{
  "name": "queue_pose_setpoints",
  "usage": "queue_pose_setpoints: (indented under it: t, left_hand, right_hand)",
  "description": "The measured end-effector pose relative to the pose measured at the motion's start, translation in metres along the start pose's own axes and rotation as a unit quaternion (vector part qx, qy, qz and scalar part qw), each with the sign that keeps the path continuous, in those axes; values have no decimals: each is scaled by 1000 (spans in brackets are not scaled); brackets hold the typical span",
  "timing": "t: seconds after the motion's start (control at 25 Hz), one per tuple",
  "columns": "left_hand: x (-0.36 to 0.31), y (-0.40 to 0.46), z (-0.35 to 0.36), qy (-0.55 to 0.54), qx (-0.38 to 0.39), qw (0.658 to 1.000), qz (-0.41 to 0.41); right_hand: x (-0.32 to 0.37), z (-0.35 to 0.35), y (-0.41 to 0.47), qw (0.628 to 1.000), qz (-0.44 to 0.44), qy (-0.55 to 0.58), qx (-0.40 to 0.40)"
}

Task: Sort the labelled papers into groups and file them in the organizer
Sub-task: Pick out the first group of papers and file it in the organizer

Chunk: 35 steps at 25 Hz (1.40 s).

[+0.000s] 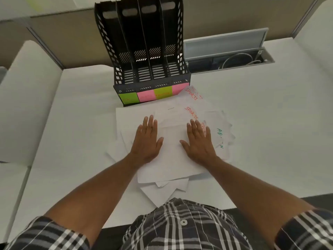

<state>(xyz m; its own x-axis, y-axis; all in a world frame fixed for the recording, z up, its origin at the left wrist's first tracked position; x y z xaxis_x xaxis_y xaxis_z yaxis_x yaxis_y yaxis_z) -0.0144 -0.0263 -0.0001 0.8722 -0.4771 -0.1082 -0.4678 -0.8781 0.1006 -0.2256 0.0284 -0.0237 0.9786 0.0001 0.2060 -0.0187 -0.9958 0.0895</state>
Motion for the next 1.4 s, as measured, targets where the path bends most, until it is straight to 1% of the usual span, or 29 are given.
queue_pose_setpoints:
  t: [0.08,0.2,0.48,0.6,0.76,0.84,0.88,0.96,1.04,1.12,1.2,1.28,1.32,1.4]
  left_hand:
    - [-1,-3,6,-6,24,1000,-16]
    - [-2,-4,12,3,38,999,-7]
    - [-8,25,6,24,-25,999,4]
    - [-13,40,5,27,-19,999,6]
    - [-17,59,8,-24,30,999,-20]
    - [-19,64,6,-55,46,997,-15]
    - [-18,63,4,-88,43,995,-22]
    - [-7,57,-2,-197,-5,978,-62]
    - [9,41,-10,-312,-74,941,-104]
    - [22,23,-15,-381,-110,907,-137]
    - [31,8,-14,-418,-110,884,-176]
    - [35,0,-13,-444,-79,869,-204]
    - [35,0,-15,-456,-58,864,-206]
    - [32,5,-23,-472,-36,858,-199]
  right_hand:
    - [-1,7,-6,999,31,-2,25]
    - [-5,20,-11,998,42,-11,42]
    - [-5,24,-14,999,33,-2,41]
    - [-6,26,-14,999,34,-3,37]
    - [-7,28,-15,999,34,7,38]
    - [-7,22,-13,998,42,42,17]
    - [-9,16,-12,996,55,72,3]
    - [-16,-4,-9,983,110,141,-45]
    - [-25,-29,-8,957,178,210,-88]
    - [-35,-47,-11,927,231,284,-86]
    - [-41,-57,-17,904,261,330,-72]
    - [-37,-67,-22,894,257,360,-73]
    - [-31,-72,-24,897,237,365,-78]
    - [-14,-80,-27,917,165,352,-92]
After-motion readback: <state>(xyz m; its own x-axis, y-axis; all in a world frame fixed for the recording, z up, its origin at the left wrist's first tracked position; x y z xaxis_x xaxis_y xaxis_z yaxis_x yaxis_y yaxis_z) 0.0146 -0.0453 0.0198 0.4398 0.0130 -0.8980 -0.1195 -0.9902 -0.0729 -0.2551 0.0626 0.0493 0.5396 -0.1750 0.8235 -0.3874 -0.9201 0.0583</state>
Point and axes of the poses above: each hand's wrist, its own y-axis towards the middle knuckle, its own z-axis out of the palm, x = y × z, the point moved 3 cm from there along y, towards the middle knuckle, and after that the axes turned 6 degrees about -x, right-handed, at the moved point
